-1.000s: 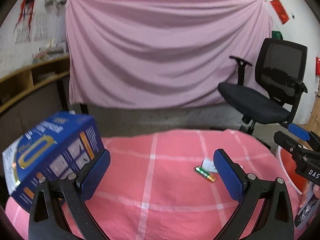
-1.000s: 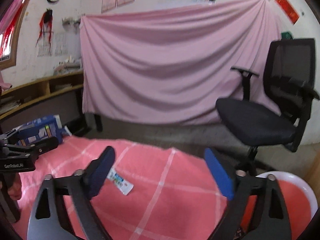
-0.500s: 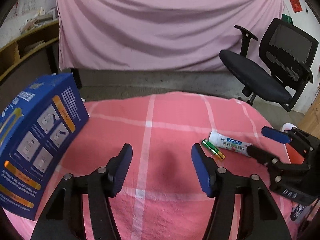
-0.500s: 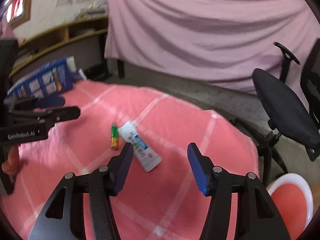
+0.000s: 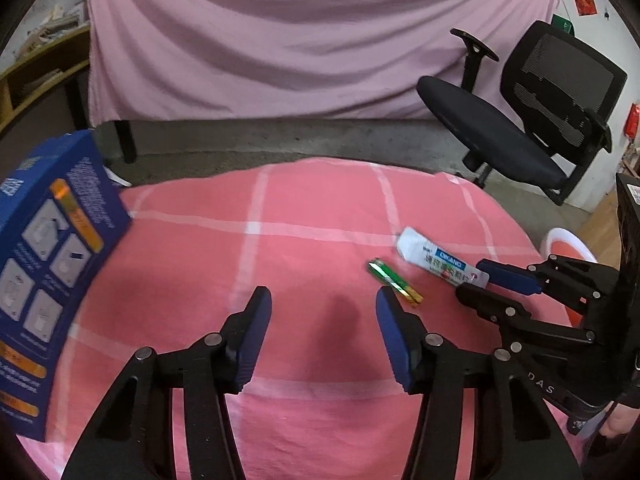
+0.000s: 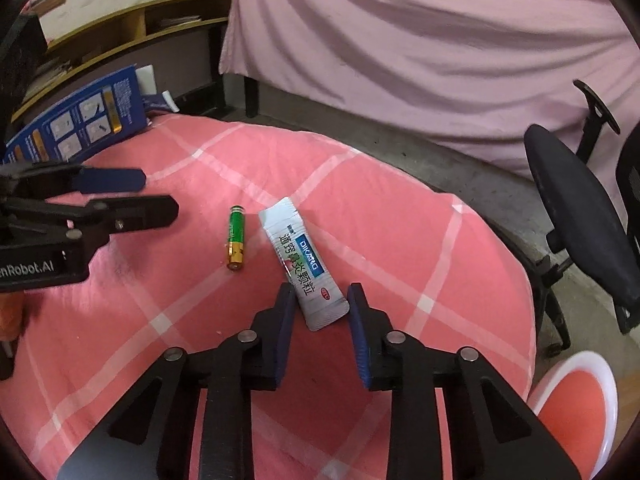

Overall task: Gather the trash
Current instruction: 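Grasp the green battery with the left tool while the right tool grasps the white packet, then carry the green battery and white packet over the bucket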

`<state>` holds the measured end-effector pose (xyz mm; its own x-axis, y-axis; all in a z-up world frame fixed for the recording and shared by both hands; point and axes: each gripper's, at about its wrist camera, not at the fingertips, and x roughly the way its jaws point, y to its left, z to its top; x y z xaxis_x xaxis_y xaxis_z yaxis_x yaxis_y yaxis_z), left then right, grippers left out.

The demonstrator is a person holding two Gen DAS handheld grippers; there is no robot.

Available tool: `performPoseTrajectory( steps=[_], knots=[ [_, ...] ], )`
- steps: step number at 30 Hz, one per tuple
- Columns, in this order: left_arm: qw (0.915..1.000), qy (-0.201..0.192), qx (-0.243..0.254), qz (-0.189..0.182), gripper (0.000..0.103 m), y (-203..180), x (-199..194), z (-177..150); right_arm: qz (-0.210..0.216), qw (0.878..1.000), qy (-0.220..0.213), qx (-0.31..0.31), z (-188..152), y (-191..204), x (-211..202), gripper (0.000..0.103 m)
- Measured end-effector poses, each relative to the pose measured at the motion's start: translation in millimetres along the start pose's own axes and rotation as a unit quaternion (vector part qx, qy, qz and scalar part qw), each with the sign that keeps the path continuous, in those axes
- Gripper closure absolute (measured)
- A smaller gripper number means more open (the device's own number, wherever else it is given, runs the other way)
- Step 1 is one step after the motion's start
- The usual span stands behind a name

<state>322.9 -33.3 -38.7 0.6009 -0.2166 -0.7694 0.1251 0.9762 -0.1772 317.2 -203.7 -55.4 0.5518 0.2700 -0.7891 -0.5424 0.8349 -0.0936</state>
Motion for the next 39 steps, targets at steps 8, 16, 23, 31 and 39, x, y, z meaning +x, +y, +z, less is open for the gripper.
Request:
performPoseTrajectory(
  steps=[8, 16, 23, 31, 39],
  knots=[
    [0.9989, 0.037, 0.016, -0.023, 0.066, -28, 19, 12, -0.016, 0.998, -0.012, 0.065, -7, -27, -13, 0.090],
    [0.9980, 0.063, 0.005, -0.003, 0.084, -37, 36, 22, 0.006, 0.996, -0.006, 0.085, -7, -33, -10, 0.092],
    [0.9979, 0.063, 0.011, -0.001, 0.095, -35, 35, 18, 0.023, 0.995, -0.005, 0.095, -4, -35, -5, 0.089],
    [0.9979, 0.063, 0.013, -0.012, 0.095, -27, 29, 14, 0.043, 0.993, 0.005, 0.108, 2, -35, 6, 0.074],
    [0.9983, 0.054, 0.009, -0.017, 0.096, -30, 22, 10, 0.034, 0.994, 0.008, 0.101, -1, -33, 6, 0.083]
  ],
)
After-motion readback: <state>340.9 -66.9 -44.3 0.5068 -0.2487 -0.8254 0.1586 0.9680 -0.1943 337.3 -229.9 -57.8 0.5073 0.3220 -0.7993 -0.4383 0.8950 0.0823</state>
